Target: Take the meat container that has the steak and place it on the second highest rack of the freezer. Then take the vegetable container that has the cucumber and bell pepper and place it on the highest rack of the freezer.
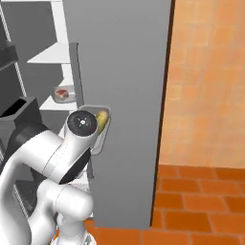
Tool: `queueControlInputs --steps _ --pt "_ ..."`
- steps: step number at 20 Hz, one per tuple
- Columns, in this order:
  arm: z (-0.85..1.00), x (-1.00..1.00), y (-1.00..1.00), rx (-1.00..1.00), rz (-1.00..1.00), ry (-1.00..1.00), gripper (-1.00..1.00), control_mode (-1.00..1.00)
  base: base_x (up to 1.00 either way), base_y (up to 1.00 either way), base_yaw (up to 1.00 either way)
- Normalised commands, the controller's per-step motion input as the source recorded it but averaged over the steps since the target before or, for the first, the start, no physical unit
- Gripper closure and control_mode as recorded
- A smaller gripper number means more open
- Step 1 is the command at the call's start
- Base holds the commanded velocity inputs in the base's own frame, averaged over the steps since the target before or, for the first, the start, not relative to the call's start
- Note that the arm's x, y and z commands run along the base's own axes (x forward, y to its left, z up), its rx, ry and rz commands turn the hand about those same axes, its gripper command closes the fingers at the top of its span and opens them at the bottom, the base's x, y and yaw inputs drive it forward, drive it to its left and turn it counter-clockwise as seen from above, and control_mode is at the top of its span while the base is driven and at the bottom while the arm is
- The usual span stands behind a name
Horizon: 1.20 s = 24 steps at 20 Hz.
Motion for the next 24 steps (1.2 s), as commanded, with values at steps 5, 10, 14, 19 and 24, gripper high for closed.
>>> queueControlInputs --steps 5,10,14,19,24 --pt "0.0 0.0 0.0 0.0 0.0 0.0 1.0 1.0 0.0 0.3 0.51" --pt "0.0 0.0 0.0 0.0 0.0 0.0 1.0 1.0 0.0 0.36 0.2" --pt "0.0 0.0 0.0 0.0 0.0 0.0 1.0 1.0 0.19 0.55 0.14" --pt "0.0 0.0 0.0 0.0 0.0 0.0 1.0 1.0 0.24 0.29 0.19" --pt "0.0 0.0 0.0 0.0 0.0 0.0 1.0 1.0 0.58 0.0 0.31"
